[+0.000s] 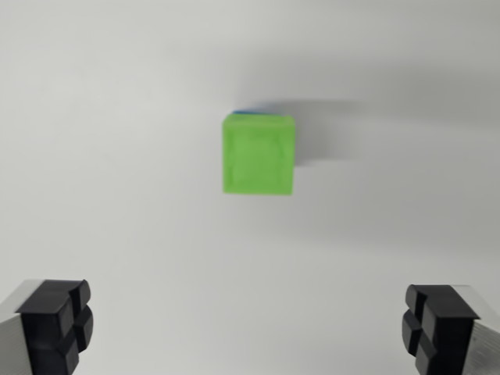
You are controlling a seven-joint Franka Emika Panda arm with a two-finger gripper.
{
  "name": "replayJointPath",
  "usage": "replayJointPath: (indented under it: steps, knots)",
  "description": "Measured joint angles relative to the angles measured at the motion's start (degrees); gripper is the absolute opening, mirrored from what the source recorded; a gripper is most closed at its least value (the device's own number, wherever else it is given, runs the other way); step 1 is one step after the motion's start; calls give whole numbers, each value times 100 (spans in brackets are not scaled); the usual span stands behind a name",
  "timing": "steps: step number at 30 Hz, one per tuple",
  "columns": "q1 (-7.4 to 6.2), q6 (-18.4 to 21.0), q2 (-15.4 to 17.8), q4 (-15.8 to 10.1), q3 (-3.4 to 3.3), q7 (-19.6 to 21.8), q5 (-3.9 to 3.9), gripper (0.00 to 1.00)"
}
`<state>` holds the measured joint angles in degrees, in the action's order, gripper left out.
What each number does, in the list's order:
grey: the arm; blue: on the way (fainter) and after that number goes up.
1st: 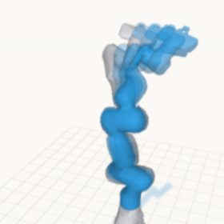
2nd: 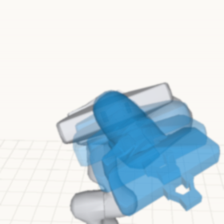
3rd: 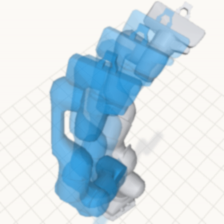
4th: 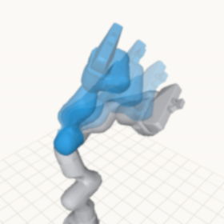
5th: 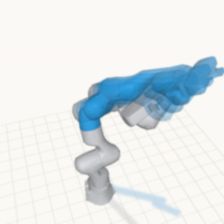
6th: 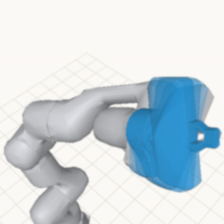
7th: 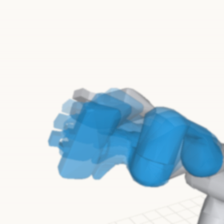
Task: Stack cube
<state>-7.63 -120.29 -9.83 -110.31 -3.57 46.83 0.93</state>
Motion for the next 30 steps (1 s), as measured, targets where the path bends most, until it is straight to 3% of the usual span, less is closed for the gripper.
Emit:
replayJointPath:
  steps: [18, 30]
  knots:
    - [0, 725, 232, 496, 0, 13, -13, 100]
    - [0, 885, 262, 625, 0, 14, -15, 100]
